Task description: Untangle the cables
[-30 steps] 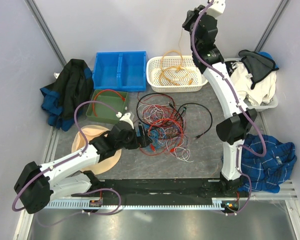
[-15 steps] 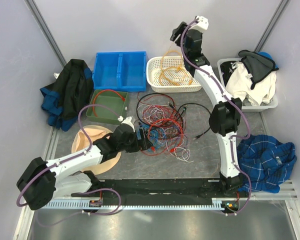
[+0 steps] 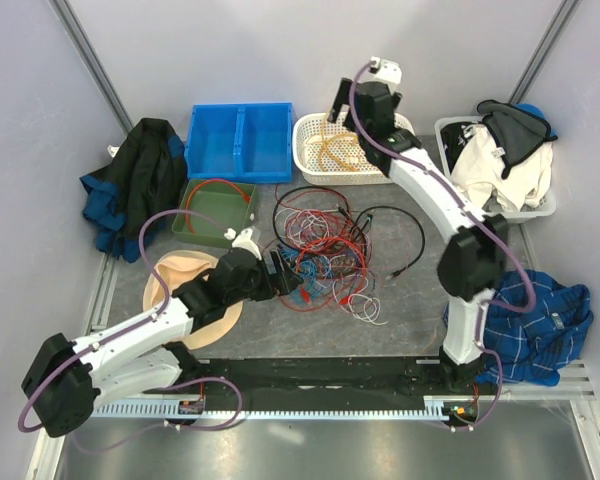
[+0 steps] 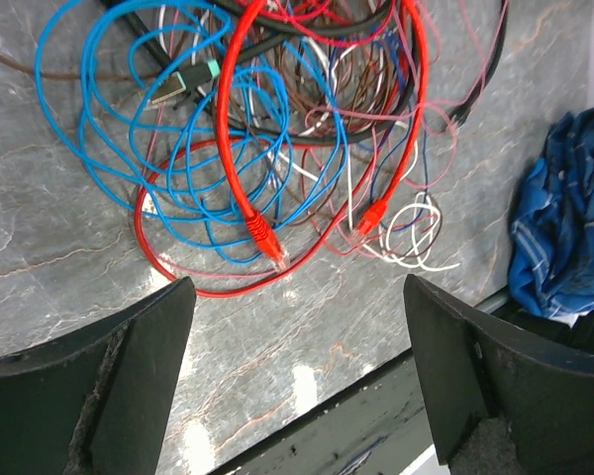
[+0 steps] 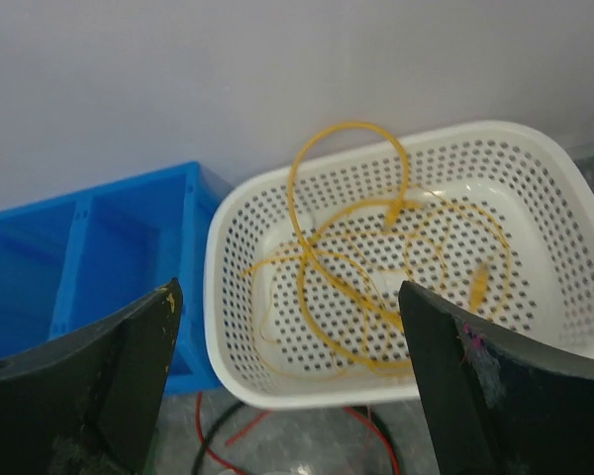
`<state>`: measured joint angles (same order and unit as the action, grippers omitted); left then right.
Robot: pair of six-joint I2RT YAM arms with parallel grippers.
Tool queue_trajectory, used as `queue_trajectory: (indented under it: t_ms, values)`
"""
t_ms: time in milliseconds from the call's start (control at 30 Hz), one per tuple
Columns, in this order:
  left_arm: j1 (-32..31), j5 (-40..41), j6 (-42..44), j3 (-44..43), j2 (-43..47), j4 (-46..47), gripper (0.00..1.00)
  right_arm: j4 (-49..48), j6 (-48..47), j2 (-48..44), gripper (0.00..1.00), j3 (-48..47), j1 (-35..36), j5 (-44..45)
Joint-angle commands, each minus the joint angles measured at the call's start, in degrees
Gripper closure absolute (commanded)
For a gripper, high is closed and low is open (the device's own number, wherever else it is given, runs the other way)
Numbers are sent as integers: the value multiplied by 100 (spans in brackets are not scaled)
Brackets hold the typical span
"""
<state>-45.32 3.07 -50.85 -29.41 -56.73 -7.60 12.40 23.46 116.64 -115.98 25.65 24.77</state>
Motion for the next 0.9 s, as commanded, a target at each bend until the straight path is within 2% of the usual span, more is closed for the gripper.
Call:
queue_trajectory:
  t_ms: [0,33,167,200,400,633,867]
  values:
    - [23,326,-276,58,329,39,7,-273,571,-1640,2,1856,18,-516]
    - [23,352,-311,67,442,39,7,-326,598,-1827,2,2530,80,-587]
    - [23,422,-373,93,654,13,7,-641,651,-2583,4,4089,379,-938]
    - [23,422,-373,93,698,-31,8,-747,642,-2863,6,4702,501,-1000]
    - [23,861,-382,32,1137,-268,9,-1196,616,-3577,24,6550,897,-1133]
    - [23,1310,153,-670,1331,-857,7,-1715,475,-3728,41,7414,907,-879]
    - [23,1117,-127,-505,1094,-893,6,-1978,440,-3139,45,7511,907,-1062]
